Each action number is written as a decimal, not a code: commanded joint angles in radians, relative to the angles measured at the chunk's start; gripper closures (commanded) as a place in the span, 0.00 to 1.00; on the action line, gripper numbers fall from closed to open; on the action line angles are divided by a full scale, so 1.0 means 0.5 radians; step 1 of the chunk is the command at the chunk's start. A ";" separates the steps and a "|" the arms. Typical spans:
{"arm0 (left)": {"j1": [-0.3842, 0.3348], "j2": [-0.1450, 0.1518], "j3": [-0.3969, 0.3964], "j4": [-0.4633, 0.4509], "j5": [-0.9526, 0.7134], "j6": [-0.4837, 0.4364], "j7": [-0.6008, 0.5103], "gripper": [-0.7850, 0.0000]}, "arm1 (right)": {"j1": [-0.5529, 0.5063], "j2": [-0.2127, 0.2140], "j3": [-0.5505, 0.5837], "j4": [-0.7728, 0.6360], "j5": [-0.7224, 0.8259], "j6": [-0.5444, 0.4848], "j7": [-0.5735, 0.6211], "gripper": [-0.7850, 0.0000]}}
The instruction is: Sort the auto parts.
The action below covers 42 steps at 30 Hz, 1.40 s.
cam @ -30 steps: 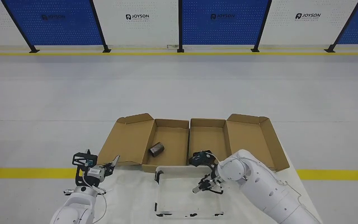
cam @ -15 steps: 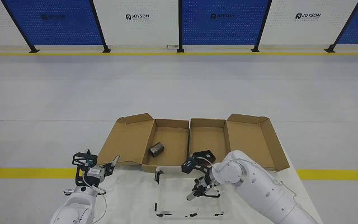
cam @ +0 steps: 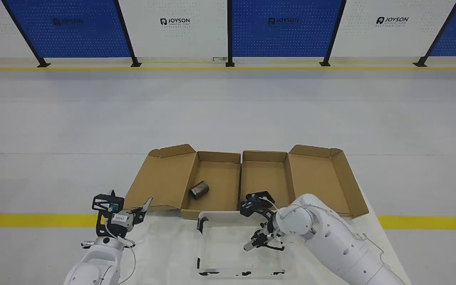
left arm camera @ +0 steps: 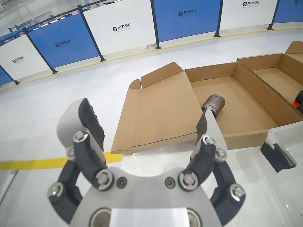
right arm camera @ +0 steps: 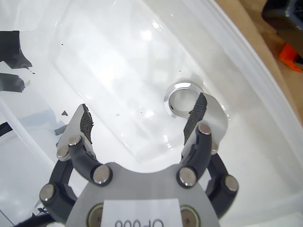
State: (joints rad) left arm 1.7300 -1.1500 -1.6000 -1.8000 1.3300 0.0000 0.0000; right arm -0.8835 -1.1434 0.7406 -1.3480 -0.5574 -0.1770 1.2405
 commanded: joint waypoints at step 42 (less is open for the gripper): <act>0.000 0.000 0.000 0.000 0.000 0.000 0.000 0.00 | 0.289 -0.248 -0.277 0.559 -0.054 0.358 -0.094 0.79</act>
State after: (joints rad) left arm 1.7300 -1.1500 -1.6000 -1.8000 1.3300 0.0000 0.0000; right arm -0.7385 -1.2667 0.6020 -1.0698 -0.5835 0.0030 1.1947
